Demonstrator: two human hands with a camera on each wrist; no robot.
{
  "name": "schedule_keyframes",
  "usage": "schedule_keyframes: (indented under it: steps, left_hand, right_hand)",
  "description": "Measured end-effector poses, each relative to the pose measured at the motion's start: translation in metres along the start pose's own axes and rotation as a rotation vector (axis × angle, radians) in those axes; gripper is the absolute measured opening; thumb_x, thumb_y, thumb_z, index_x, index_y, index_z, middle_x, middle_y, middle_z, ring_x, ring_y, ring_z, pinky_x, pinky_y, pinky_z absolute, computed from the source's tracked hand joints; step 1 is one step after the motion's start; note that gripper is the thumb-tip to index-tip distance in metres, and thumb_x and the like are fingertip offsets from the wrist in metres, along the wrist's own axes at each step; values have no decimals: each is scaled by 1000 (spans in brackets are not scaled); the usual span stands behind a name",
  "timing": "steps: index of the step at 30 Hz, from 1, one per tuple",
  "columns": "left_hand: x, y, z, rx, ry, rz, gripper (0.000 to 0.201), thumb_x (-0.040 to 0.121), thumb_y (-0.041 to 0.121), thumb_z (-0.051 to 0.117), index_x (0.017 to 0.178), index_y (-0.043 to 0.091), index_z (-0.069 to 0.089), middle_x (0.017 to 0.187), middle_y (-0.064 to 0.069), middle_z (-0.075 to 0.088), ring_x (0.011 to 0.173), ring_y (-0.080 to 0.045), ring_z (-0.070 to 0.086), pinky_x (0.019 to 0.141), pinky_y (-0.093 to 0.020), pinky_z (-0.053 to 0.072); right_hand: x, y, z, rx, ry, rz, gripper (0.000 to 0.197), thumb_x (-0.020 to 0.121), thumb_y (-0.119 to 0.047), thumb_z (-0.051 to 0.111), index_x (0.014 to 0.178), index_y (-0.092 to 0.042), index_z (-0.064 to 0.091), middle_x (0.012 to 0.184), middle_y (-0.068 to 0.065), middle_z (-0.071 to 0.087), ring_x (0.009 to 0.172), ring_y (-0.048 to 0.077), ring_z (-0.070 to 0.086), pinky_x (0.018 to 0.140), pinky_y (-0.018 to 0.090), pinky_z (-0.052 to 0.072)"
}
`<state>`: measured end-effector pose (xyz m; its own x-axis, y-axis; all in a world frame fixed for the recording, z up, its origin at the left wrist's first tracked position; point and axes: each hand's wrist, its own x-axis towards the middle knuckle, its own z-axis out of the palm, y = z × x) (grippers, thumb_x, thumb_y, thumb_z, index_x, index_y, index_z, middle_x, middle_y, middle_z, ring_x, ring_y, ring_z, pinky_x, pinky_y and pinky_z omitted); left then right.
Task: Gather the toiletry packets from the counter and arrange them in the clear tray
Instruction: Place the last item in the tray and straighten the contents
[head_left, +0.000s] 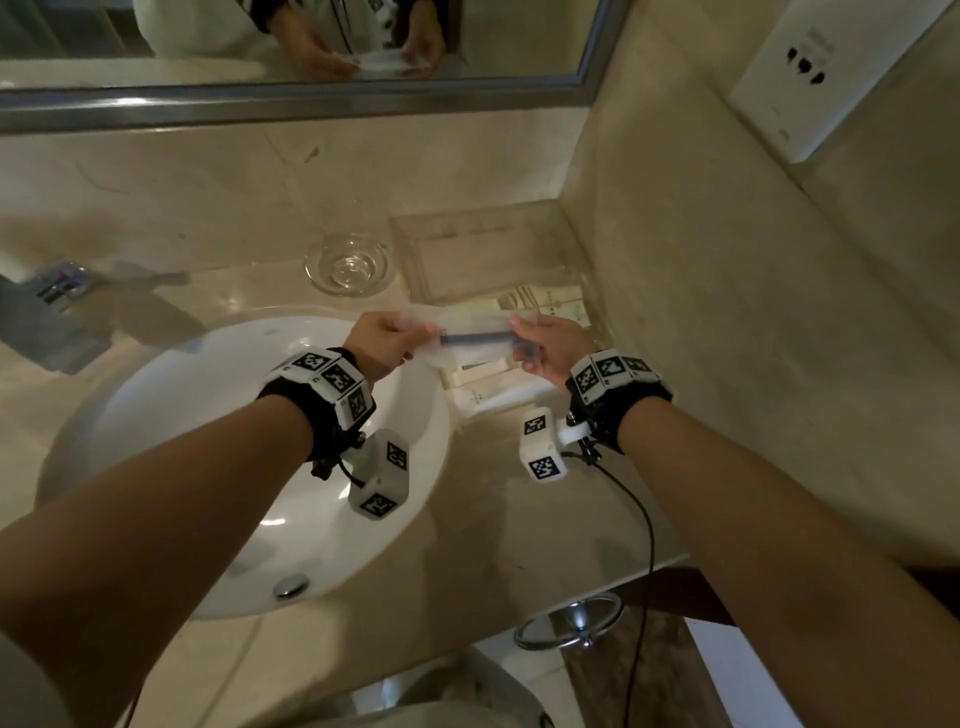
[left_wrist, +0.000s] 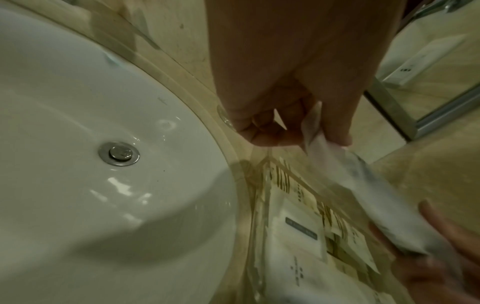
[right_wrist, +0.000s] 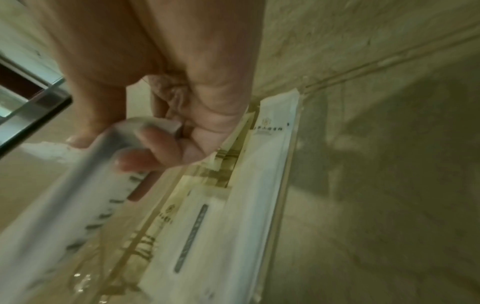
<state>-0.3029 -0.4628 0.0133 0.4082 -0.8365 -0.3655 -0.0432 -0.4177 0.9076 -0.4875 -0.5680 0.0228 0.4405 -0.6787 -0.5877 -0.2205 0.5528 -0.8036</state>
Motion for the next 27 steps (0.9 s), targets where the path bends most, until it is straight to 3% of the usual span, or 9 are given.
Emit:
schedule_keyframes:
  steps: [4,6,8,10,13,18,22,24,27]
  left_hand:
    - [1,1,11,50,-33,-2,10,85,7,62,93,5,68,48,17,64,47,11,56,43,3,35]
    - [3,2,18,79,-56,-6,18,85,2,59,102,4,67,62,14,66,56,6,57,44,4,35]
    - [5,5,23,66,-75,-26,10,84,-2,59,87,3,67,60,9,64,49,5,57,42,1,36]
    - [9,6,29,34,-93,-44,18,85,-1,59,73,12,61,47,11,64,40,8,56,41,-2,37]
    - [15,5,36,39,-125,-81,22,86,2,58,73,20,58,42,17,63,39,8,56,41,-4,38]
    - [25,0,48,61,-144,-83,19,85,4,60,75,20,59,67,2,63,39,9,56,44,-7,40]
    - [29,-7,56,179,-190,-58,13,84,2,61,79,14,63,67,0,55,39,10,53,41,-4,40]
    - [32,-10,58,207,-185,-63,21,84,3,61,70,18,61,66,0,55,43,6,56,47,-8,46]
    - [36,-12,57,231,-162,-103,22,85,6,60,68,19,59,69,-3,62,66,-19,61,76,-30,55]
  right_hand:
    - [6,3,-14,-132,87,-104,9,90,-13,60,81,-9,59,71,2,54,55,11,48,50,20,39]
    - [7,1,-22,-135,167,-156,7,90,-12,59,84,-9,59,71,2,53,57,11,47,53,20,40]
    - [9,-2,-31,-133,264,-168,8,91,-11,58,83,-11,59,71,2,53,59,10,47,60,21,43]
    - [14,-4,-42,-118,348,-181,9,91,-12,57,84,-8,59,67,1,51,58,11,46,63,24,45]
    - [19,-4,-53,-157,451,-215,8,93,-13,54,93,-6,56,62,2,47,54,12,44,60,23,46]
    - [32,2,-70,-232,546,-198,15,94,-19,52,83,-8,54,62,0,47,55,12,43,64,27,43]
    - [41,7,-73,-273,561,-175,15,95,-21,52,89,-7,52,63,1,46,55,10,44,57,20,43]
    - [44,8,-71,-272,539,-172,17,94,-21,52,86,-7,52,62,1,45,55,11,43,57,21,43]
    - [47,9,-67,-284,508,-168,22,95,-20,50,76,-11,51,62,-1,46,54,9,44,55,18,41]
